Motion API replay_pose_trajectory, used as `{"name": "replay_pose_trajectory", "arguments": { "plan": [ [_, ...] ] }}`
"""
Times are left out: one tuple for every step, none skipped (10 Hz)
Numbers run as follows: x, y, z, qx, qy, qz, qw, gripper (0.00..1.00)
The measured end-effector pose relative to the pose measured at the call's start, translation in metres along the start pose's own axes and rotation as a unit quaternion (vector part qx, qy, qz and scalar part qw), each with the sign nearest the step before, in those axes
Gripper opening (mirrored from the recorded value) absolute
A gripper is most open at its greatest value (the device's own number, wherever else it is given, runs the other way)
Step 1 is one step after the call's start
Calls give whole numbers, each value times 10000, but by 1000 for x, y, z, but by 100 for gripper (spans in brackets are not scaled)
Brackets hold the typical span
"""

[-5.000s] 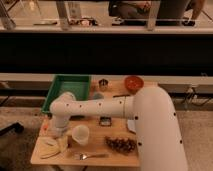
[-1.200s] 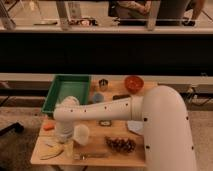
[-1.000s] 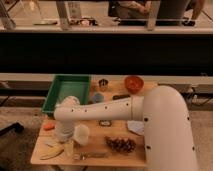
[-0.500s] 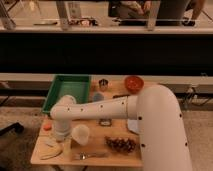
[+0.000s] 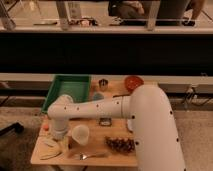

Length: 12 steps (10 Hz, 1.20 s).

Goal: Place banana in tray

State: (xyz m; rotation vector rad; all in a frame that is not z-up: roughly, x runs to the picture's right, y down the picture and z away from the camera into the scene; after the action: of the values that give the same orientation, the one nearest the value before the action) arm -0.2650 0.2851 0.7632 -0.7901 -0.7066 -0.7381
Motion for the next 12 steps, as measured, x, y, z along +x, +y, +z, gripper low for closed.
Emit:
{"name": "replay_pose_trajectory", "arguments": {
  "plan": [
    [1, -1, 1, -8, 11, -65, 10000, 80],
    [2, -1, 1, 3, 14, -139, 9999, 80],
    [2, -1, 2, 13, 13, -203, 9998, 80],
    [2, -2, 2, 18, 11, -278, 9996, 80],
    [3, -1, 2, 21, -3, -363, 9993, 80],
    [4, 0, 2, 21, -16, -460, 9989, 80],
    [5, 0, 1, 24, -37, -563, 9984, 80],
    [5, 1, 1, -5, -46, -659, 9978, 80],
    [4, 0, 1, -13, -61, -767, 9970, 80],
    [5, 1, 2, -54, -71, -814, 9966, 80],
    [7, 1, 4, -59, -89, -800, 9967, 80],
    [9, 1, 6, -86, -110, -764, 9970, 80]
  ]
}}
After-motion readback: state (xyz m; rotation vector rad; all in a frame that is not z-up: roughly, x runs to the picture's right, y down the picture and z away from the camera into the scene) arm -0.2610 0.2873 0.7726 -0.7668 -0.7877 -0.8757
